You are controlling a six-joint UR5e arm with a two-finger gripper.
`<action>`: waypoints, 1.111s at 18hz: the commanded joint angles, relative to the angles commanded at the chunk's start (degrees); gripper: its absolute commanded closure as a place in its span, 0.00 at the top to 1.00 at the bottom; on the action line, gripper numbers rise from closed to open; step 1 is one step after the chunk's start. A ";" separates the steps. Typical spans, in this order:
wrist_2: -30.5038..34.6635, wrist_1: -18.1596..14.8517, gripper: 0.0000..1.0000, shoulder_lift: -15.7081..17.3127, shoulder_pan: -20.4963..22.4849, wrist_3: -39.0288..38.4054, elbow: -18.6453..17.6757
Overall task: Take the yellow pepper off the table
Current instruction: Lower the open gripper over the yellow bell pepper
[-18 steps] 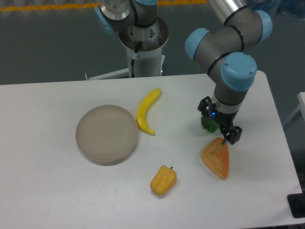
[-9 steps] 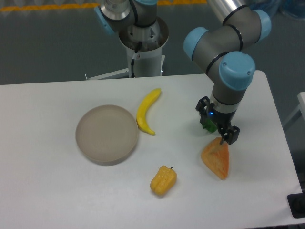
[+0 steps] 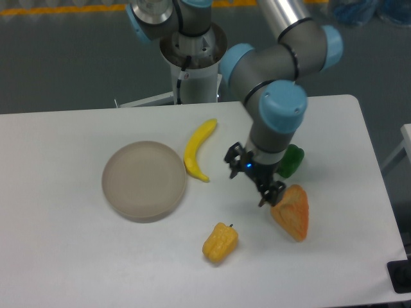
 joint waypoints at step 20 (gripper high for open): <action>2.46 6.50 1.00 -11.78 -5.19 -14.08 5.19</action>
